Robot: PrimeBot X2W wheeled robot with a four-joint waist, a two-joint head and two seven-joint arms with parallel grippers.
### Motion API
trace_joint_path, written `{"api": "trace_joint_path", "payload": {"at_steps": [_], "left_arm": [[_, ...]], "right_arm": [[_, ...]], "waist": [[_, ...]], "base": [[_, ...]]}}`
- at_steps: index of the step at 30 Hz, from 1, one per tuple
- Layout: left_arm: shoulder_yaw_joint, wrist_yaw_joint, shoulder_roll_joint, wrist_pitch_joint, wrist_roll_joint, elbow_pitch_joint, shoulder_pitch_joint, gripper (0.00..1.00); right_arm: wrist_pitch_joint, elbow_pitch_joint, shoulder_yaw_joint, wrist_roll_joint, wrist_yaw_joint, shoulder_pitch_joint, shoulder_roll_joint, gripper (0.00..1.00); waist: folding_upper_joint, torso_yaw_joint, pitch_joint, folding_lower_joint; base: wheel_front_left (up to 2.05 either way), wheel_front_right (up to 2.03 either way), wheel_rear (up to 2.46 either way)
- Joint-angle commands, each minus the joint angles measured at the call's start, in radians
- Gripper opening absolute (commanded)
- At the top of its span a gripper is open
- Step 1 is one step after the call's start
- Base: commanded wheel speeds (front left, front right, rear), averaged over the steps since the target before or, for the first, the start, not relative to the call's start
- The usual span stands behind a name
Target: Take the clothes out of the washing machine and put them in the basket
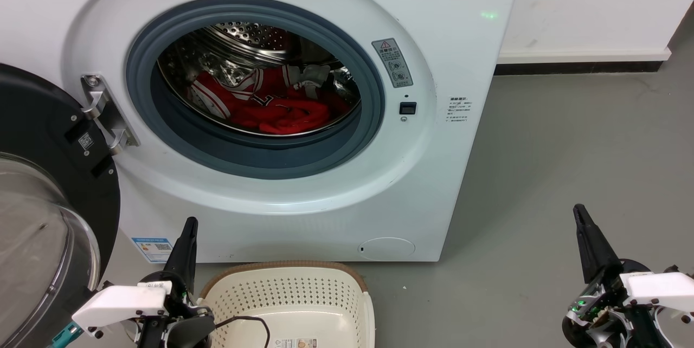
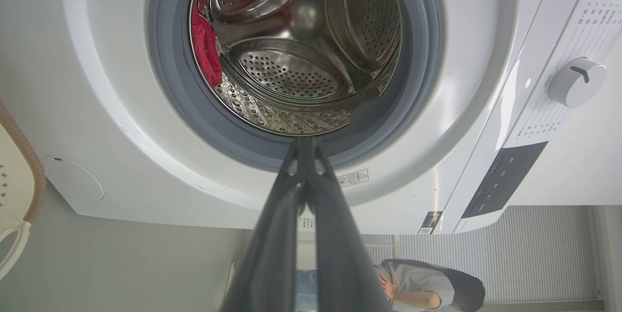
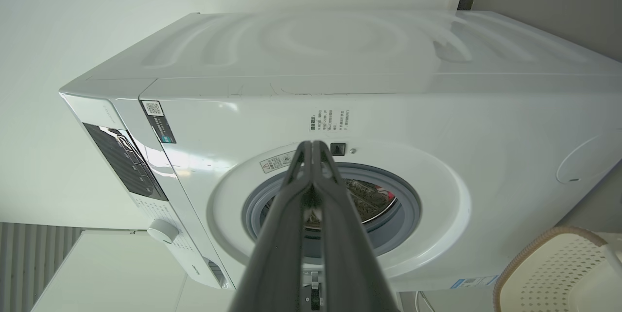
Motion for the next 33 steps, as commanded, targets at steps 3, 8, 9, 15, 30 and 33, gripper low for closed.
{"api": "trace_joint_path", "payload": {"at_steps": [3, 8, 9, 15, 30, 33], "left_arm": [[0.002, -0.002, -0.003, 0.001, 0.0, -0.001, -0.006, 0.0], [0.002, -0.002, -0.003, 0.001, 0.0, -0.001, -0.006, 0.0], [0.002, -0.002, -0.003, 0.001, 0.0, -0.001, -0.006, 0.0], [0.0, 0.0, 0.0, 0.0, 0.0, 0.001, 0.0, 1.0], [-0.047, 0.0, 0.0, -0.065, 0.062, -0.031, -0.004, 1.0], [-0.048, 0.0, 0.0, -0.079, 0.109, -0.049, -0.006, 1.0]], "right_arm": [[0.0, 0.001, 0.001, -0.004, 0.0, -0.012, 0.003, 0.0], [0.0, 0.001, 0.001, -0.004, 0.0, -0.012, 0.003, 0.0], [0.0, 0.001, 0.001, -0.004, 0.0, -0.012, 0.003, 0.0], [0.0, 0.001, 0.0, 0.0, 0.0, 0.0, 0.0, 1.0], [-0.065, -0.03, 0.02, -0.101, 0.0, 0.031, 0.001, 1.0], [-0.078, -0.046, 0.019, -0.167, 0.0, 0.034, 0.001, 1.0]], "waist": [[0.0, 0.0, 0.0, 0.0], [0.0, 0.0, 0.0, 0.0], [0.0, 0.0, 0.0, 0.0], [0.0, 0.0, 0.0, 0.0], [0.0, -0.003, 0.002, 0.0], [0.0, -0.003, 0.002, 0.0]], "base": [[0.0, 0.0, 0.0], [0.0, 0.0, 0.0], [0.0, 0.0, 0.0], [0.0, 0.0, 0.0], [0.0, 0.0, 0.0], [0.0, 0.0, 0.0]]}}
